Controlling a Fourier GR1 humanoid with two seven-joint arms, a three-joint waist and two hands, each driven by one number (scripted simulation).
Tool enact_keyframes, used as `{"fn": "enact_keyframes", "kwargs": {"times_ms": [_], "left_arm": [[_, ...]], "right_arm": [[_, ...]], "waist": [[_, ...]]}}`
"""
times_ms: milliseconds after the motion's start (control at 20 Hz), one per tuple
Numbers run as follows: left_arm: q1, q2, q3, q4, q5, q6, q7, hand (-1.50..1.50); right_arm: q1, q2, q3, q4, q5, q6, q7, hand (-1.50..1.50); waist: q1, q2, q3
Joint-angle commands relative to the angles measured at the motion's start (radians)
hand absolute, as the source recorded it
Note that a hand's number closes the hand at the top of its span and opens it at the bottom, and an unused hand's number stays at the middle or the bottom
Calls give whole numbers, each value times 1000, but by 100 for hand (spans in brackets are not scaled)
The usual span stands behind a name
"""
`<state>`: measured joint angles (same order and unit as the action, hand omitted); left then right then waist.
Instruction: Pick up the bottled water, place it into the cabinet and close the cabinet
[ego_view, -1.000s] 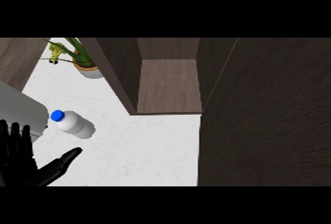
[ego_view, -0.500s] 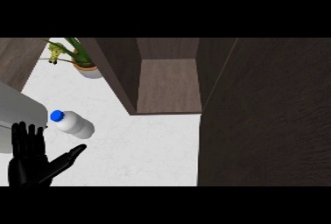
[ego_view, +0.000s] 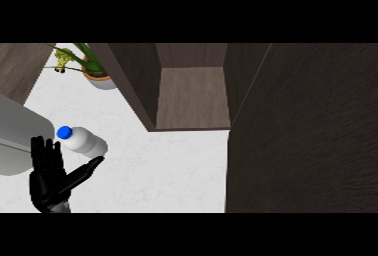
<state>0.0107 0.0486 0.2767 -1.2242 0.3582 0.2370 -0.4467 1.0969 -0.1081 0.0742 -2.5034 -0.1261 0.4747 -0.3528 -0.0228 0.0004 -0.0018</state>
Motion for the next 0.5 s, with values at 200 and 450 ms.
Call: {"fn": "enact_keyframes", "kwargs": {"times_ms": [200,450], "left_arm": [[-130,34,82,262,29,-32,-111,-150],[-185,49,109,420,25,-67,-219,-150]], "right_arm": [[90,-10,-52,-162,-117,31,25,-150],[76,-5,-90,-95,-96,47,-40,-150]], "waist": [[3,2,0],[5,2,0]]}}
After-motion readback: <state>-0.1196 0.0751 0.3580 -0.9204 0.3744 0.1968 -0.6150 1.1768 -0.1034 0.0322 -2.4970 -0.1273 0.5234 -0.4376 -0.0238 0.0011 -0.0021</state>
